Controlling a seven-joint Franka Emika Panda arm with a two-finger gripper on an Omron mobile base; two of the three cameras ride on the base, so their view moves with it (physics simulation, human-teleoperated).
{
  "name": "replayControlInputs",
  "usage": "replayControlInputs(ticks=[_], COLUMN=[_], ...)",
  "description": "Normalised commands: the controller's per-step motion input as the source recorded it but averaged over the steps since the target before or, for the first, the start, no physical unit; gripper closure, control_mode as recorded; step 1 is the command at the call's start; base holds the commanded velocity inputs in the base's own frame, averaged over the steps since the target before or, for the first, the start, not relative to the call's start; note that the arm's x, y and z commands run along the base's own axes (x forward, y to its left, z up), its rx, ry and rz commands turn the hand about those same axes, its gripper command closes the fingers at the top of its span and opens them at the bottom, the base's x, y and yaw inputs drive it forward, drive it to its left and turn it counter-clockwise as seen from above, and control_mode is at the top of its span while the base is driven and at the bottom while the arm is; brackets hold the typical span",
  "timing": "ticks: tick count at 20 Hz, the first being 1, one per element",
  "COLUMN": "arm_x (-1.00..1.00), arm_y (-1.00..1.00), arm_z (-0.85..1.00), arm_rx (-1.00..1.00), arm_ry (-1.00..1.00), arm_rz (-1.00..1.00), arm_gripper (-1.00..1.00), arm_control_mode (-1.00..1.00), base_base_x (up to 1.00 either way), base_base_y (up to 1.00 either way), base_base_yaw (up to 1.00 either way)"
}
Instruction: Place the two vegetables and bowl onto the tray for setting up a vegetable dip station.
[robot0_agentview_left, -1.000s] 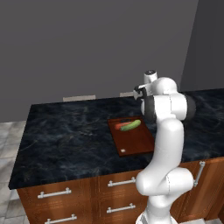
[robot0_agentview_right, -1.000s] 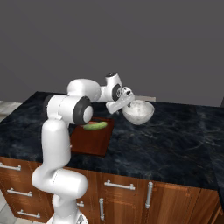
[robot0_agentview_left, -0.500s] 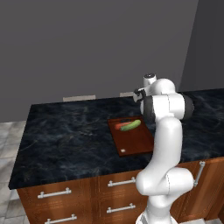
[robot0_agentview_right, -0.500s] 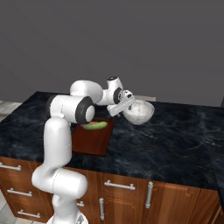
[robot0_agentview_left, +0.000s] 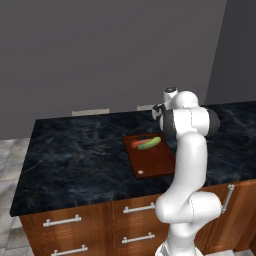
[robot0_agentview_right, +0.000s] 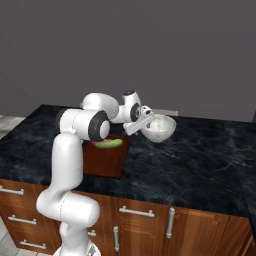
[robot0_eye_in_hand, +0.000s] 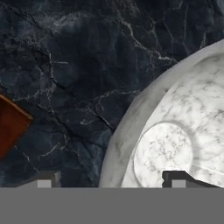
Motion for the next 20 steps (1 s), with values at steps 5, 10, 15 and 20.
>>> replayControlInputs(ticks=[5, 10, 15, 20], arm_x=[0.00, 0.00, 0.00, -0.05], arm_y=[0.00, 0.00, 0.00, 0.00], arm_z=[-0.02, 0.00, 0.23, 0.21], arm_rx=[0.00, 0.00, 0.00, -0.02], arm_ry=[0.00, 0.00, -0.02, -0.06], arm_rz=[0.00, 0.00, 0.00, 0.00], arm_gripper=[1.00, 1.00, 1.00, 1.00], arm_control_mode=[-1.00, -1.00, -1.00, -1.00], base_base_x=[0.00, 0.00, 0.00, 0.00], base_base_y=[0.00, 0.00, 0.00, 0.00], base_base_yaw=[0.00, 0.00, 0.00, 0.00])
